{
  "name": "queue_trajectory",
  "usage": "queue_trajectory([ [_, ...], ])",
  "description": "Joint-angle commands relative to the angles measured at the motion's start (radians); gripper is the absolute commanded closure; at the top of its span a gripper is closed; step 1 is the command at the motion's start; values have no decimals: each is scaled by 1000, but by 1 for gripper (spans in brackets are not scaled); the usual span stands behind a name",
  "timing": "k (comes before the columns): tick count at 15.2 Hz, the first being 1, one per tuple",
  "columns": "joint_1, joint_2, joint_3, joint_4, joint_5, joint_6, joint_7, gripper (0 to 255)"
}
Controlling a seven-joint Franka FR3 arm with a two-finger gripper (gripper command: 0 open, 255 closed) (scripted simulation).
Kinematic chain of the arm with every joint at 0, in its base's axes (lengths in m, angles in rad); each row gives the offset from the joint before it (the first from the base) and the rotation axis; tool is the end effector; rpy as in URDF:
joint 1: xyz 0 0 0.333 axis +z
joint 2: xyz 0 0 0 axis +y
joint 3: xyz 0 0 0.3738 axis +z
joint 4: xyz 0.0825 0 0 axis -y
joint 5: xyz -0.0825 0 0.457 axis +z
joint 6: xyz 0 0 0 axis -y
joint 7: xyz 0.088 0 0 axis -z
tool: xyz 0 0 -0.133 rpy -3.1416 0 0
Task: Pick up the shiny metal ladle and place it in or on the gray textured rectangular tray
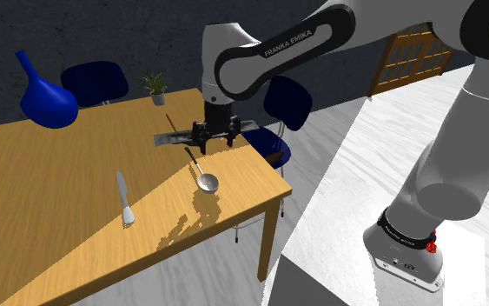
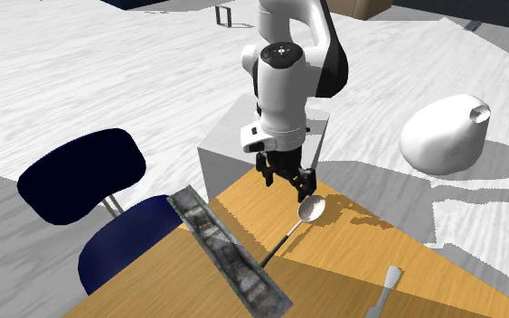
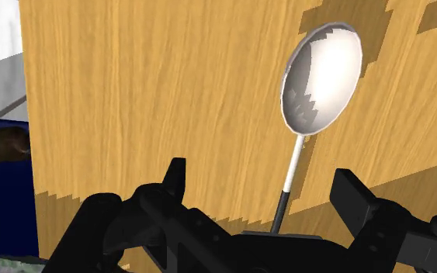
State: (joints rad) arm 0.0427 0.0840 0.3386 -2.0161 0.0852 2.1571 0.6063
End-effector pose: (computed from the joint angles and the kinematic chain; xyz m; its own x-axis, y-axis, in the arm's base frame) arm 0.5977 0.2421 0.4146 0.9634 -0.2681 -0.0096 -0.2673 -0.9565 -0.1167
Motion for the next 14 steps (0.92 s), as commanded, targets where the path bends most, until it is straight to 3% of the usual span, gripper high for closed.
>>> queue_trajectory([
  [1, 15, 90, 4, 73, -36, 12, 64, 0],
  [5, 53, 249, -9, 216, -93, 19, 161, 0],
  [14, 67, 303, -17, 186, -112, 101, 172, 0],
])
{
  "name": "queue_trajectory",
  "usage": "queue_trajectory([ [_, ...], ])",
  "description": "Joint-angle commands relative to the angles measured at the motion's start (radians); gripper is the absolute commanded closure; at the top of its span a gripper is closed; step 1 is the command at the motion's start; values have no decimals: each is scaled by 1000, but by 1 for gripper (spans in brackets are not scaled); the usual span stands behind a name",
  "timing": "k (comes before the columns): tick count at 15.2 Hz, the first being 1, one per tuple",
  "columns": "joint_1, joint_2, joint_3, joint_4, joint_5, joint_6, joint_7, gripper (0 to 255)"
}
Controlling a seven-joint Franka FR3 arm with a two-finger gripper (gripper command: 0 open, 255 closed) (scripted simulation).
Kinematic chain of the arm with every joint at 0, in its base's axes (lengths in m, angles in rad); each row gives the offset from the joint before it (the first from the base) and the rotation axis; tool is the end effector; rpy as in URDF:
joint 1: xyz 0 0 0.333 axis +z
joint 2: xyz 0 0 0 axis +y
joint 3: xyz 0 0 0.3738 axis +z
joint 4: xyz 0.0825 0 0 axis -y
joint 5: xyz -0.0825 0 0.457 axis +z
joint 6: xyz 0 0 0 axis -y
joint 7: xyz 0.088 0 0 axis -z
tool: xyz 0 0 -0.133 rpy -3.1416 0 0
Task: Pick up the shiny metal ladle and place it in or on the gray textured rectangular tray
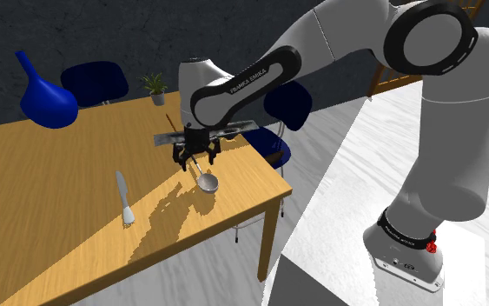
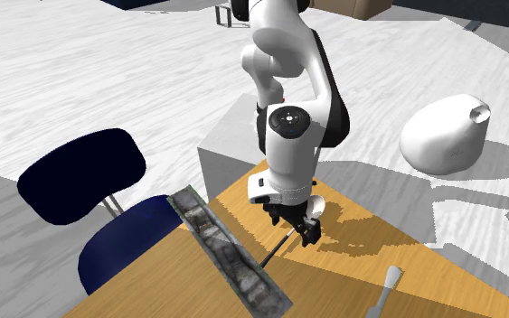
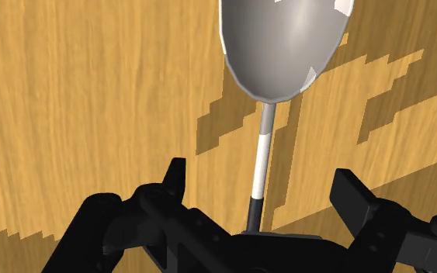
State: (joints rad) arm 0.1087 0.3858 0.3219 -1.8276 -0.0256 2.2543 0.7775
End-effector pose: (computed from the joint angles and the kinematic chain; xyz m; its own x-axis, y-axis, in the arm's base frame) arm 0.6664 0.2882 0.3242 0.9371 -0.3480 -0.0261 -0.3487 -0.9305 -0.1124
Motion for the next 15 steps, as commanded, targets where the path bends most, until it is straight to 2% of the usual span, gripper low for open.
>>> queue_trajectory([
  [1, 1, 2, 0, -2, -1, 4, 1, 0],
  [6, 1, 2, 0, -2, -1, 4, 1, 0],
  [7, 1, 2, 0, -2, -1, 4, 1, 255],
  [15, 1, 2, 0, -2, -1, 4, 1, 255],
])
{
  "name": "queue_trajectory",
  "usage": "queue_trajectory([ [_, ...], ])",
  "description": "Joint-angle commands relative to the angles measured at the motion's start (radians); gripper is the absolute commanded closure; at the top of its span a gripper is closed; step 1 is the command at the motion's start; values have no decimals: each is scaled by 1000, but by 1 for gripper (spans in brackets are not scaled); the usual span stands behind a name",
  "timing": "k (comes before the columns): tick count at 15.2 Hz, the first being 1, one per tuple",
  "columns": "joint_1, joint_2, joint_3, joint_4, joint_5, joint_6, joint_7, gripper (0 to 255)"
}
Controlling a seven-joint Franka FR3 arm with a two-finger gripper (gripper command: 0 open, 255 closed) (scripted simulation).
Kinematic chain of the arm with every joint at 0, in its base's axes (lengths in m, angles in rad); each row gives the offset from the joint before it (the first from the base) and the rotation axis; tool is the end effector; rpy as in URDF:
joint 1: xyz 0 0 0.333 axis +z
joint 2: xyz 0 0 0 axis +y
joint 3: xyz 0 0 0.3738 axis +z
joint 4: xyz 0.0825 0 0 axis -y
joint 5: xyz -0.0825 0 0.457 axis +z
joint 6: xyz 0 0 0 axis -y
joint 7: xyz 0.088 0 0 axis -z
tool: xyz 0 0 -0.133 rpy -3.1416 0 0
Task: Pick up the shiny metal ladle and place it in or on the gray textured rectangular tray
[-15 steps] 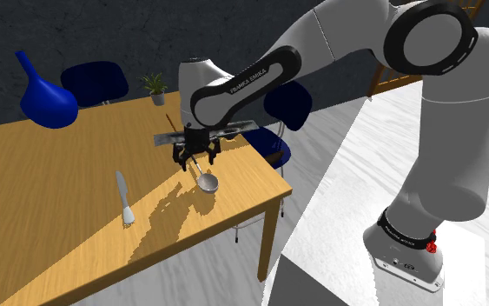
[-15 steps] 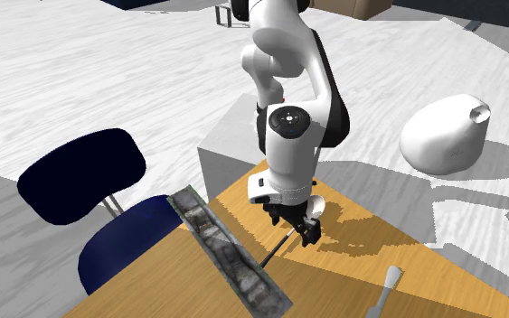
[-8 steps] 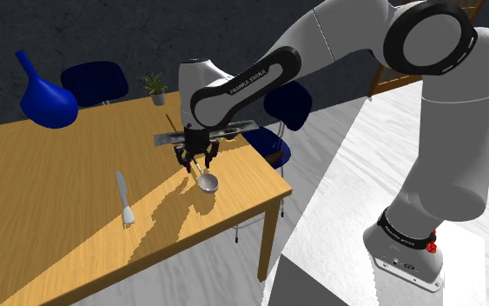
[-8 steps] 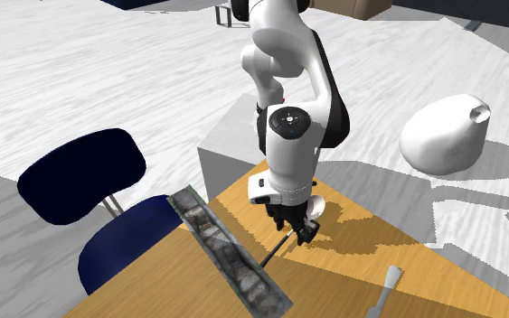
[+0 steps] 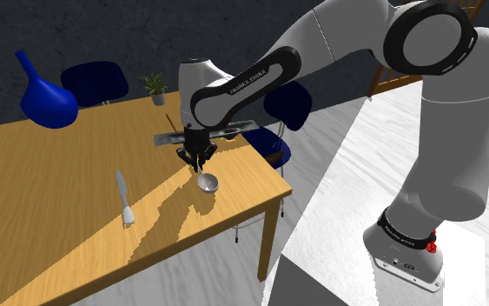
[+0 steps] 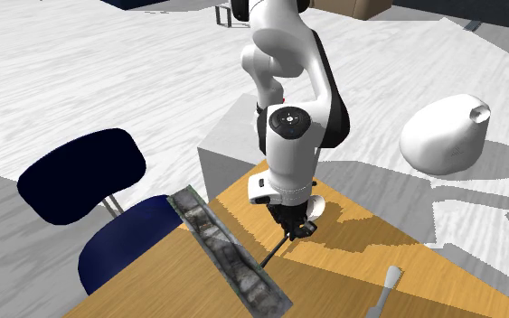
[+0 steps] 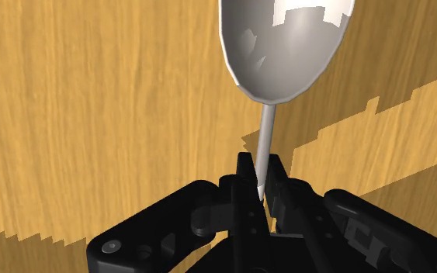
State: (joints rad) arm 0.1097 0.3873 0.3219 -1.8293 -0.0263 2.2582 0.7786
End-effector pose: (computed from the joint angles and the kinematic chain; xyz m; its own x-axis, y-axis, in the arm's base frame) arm 0.6660 0.2888 0.3226 0.9372 -0.3479 -0.0256 -0.3485 -0.9305 -0.1129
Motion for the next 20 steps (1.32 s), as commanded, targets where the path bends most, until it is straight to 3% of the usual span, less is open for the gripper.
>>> queue_trajectory([
  [1, 0, 0, 0, 0, 0, 0, 0, 255],
  [20, -11, -99, 14, 126, 32, -221, -5, 255],
])
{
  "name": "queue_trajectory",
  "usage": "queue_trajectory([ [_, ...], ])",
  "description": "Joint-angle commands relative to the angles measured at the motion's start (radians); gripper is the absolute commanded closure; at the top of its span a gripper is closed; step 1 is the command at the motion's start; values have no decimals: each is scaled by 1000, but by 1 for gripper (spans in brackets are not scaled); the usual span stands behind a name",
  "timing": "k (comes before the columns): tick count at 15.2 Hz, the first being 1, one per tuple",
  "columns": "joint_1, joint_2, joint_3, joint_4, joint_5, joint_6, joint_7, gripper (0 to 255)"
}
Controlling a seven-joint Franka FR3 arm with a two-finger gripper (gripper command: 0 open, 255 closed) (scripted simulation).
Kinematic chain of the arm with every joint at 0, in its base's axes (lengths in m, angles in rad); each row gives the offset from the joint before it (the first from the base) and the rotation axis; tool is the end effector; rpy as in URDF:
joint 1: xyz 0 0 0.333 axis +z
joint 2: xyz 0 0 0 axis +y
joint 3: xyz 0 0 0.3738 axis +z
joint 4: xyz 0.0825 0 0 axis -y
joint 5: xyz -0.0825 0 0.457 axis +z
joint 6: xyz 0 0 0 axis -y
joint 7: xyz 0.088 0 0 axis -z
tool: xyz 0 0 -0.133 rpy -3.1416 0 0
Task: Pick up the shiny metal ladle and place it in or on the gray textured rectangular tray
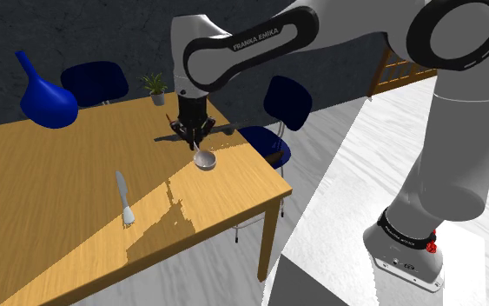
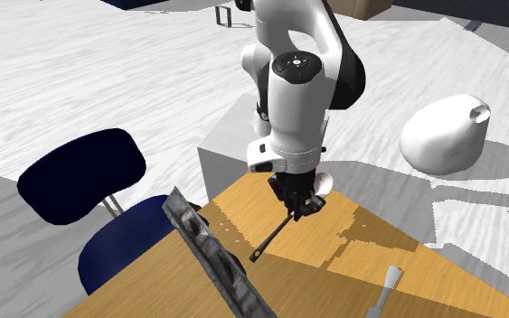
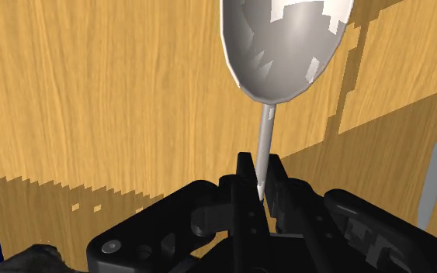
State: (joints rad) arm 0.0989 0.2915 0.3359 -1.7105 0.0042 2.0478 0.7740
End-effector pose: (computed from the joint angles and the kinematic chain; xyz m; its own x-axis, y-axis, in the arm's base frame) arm 0.6686 0.2898 0.4333 0.9371 -0.3481 -0.0254 -0.3487 -0.9304 -0.1129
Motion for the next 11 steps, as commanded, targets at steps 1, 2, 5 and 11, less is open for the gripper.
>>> queue_trajectory([
  [1, -1, -7, 1, 16, 2, -23, 0, 255],
  [2, -1, -10, 1, 26, 3, -35, 0, 255],
  [5, -13, -7, -5, 60, 5, -69, -19, 255],
  [11, -80, 66, -46, 186, 2, -132, -130, 255],
])
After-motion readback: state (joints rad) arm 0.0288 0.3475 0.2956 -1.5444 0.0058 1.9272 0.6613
